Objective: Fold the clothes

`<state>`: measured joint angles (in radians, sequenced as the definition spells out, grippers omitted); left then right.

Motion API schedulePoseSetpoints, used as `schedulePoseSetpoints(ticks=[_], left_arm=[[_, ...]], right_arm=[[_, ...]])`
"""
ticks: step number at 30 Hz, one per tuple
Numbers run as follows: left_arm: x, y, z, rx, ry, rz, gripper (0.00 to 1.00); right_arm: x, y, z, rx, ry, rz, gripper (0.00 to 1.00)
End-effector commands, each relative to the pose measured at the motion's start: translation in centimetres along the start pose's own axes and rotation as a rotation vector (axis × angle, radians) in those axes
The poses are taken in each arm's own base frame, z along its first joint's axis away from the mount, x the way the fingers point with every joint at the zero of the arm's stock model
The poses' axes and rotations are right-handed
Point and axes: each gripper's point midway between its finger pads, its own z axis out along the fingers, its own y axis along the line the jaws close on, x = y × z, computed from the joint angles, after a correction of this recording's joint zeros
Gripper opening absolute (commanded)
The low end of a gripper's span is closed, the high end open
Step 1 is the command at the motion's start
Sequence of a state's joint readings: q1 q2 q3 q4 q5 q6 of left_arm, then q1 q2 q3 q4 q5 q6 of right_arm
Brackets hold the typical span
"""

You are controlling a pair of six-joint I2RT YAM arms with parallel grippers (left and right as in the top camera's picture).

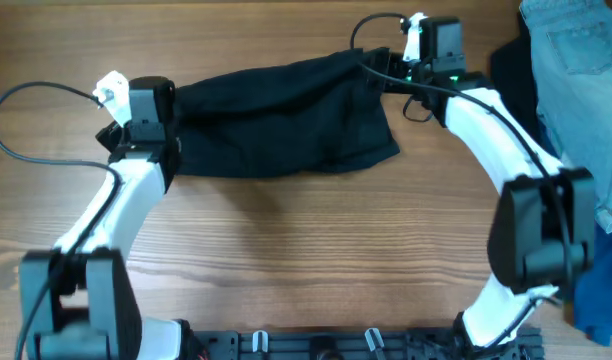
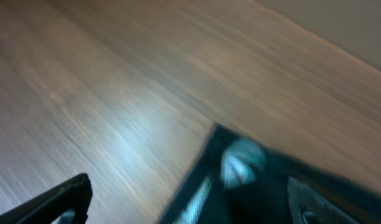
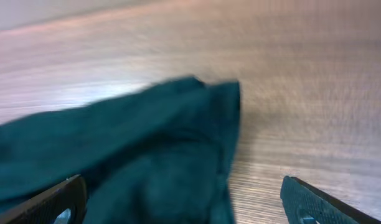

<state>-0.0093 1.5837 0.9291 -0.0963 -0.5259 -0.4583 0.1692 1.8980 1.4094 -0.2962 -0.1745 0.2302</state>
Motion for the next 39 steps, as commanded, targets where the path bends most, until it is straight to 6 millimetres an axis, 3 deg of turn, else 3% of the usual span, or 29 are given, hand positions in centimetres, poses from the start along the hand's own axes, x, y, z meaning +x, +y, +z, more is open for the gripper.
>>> schedulePoseSetpoints(ticks=[1,3,5,9,11,15,19,23,27,31,35,37,39], left_arm=[[2.4,-4.8,-4.2,0.368,0.193,0.114,1.00],[4.6,-5.7,-6.0,0.473,0.312,0.134,1.00],[6.8,-5.2,-6.6,0.489,0.398,0.207,1.00],[9.6,-3.4,-4.2,0.398,0.455,0.357,0.88],[10.1,-4.0,-2.2,0.385,0.438,0.360,0.88],[8.8,-6.2,1.0,0.406,0.306,0.330,0.90],[7.0,-8.7,6.1,0.420,0.110,0.267,0.99],[6.8,-7.9,10.6,0.368,0.118,0.185,0.98],[4.4,-5.7,11.8,0.321,0.166,0.025,1.00],[3.6,-5.2,10.1,0.343,0.384,0.027,1.00],[1.5,-5.1,6.0,0.329,0.524,0.057,1.00],[0.7,-4.8,3.0,0.335,0.571,0.142,1.00],[0.5,-3.8,-0.2,0.325,0.619,0.174,1.00]], right_arm=[[-0.3,3.0,-2.0,-0.108,0.015,-0.086,1.00],[1.1,3.3,-1.9,-0.105,0.070,-0.084,1.00],[2.0,3.6,-1.9,-0.105,0.104,-0.087,1.00],[2.7,4.4,-1.9,-0.115,0.124,-0.102,0.94],[2.8,4.6,-1.9,-0.117,0.125,-0.095,0.93],[3.2,4.5,-1.9,-0.114,0.143,-0.092,0.92],[4.1,4.3,-2.0,-0.105,0.179,-0.085,0.91],[4.8,4.1,-2.2,-0.099,0.208,-0.078,0.91],[4.7,4.4,-2.2,-0.112,0.208,-0.066,0.92],[4.3,5.5,-2.2,-0.178,0.190,-0.104,0.91],[4.5,6.8,-2.0,-0.212,0.184,-0.140,0.76],[5.8,8.4,-1.2,-0.233,0.213,-0.164,0.62],[8.2,9.9,0.4,-0.246,0.273,-0.165,0.55]])
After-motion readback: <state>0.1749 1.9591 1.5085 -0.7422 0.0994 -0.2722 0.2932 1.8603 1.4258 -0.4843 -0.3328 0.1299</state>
